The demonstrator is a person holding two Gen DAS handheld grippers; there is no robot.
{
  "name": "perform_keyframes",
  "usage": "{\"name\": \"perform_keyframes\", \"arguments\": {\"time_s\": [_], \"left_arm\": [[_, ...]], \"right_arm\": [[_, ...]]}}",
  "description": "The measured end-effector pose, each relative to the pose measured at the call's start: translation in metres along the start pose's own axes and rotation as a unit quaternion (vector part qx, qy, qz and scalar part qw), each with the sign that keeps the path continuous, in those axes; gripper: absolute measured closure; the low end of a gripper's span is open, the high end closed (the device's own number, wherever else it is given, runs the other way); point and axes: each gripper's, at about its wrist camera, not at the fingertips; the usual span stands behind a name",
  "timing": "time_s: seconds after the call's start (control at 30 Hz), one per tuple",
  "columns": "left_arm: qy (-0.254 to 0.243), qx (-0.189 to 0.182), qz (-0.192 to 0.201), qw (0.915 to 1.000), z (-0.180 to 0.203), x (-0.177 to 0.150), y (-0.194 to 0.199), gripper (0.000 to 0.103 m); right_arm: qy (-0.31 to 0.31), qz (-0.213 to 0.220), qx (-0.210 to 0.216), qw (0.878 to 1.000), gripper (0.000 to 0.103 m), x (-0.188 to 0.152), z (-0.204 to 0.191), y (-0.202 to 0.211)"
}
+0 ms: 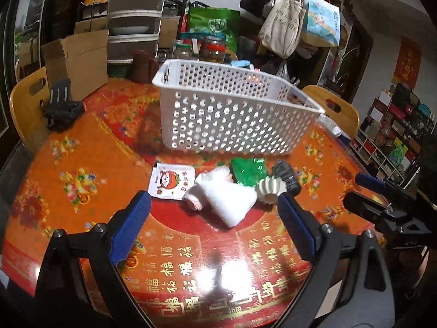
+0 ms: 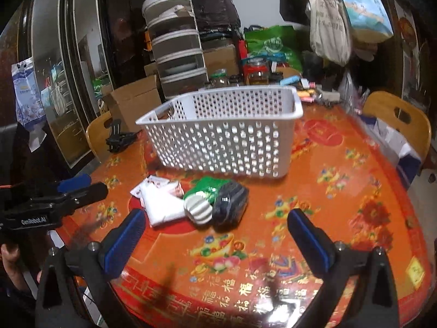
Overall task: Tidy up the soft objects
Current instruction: 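Reach the left tool to the white towel roll while the right tool reaches the black sock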
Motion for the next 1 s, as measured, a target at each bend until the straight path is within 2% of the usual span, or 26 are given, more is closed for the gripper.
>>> {"name": "perform_keyframes", "arguments": {"time_s": [0.17,0.47,0.57,0.67,0.73,0.87,1.0], "left_arm": [[-0.001,-0.004,-0.012,0.9999,0.0,-0.009,-0.027,0.011],[-0.012,0.003,-0.02,0.9997,0.005,-0.006,-0.059,0.011],[-0.013,0.005,-0.025,0.9996,0.007,-0.002,-0.069,0.014],[-0.008,0.003,-0.037,0.9993,0.003,0.002,-0.08,0.027],[-0.003,-0.001,-0.046,0.9989,-0.001,0.002,-0.09,0.04],[-0.006,0.006,-0.046,0.9989,-0.004,0.001,-0.097,0.049],[-0.012,0.011,-0.039,0.9991,-0.007,0.0,-0.098,0.064]], "right_arm": [[-0.008,-0.017,0.0,1.0,0.003,-0.011,0.005,-0.02],[-0.01,-0.036,-0.01,0.999,0.018,-0.014,0.008,-0.046],[-0.011,-0.037,-0.014,0.999,0.022,-0.011,0.008,-0.052],[-0.011,-0.043,-0.014,0.999,0.025,-0.007,0.009,-0.061],[-0.01,-0.048,-0.016,0.999,0.03,-0.005,0.009,-0.067],[-0.009,-0.056,-0.018,0.998,0.034,-0.001,0.007,-0.077],[-0.004,-0.06,-0.02,0.998,0.035,0.003,0.003,-0.085]]}}
Point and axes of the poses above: each gripper's, at about its wrist camera, not at the fingertips, and y roughly against the way its jaws point, z to its right, x to its top, and after that the axes turned 8 degrees about -x, right-handed
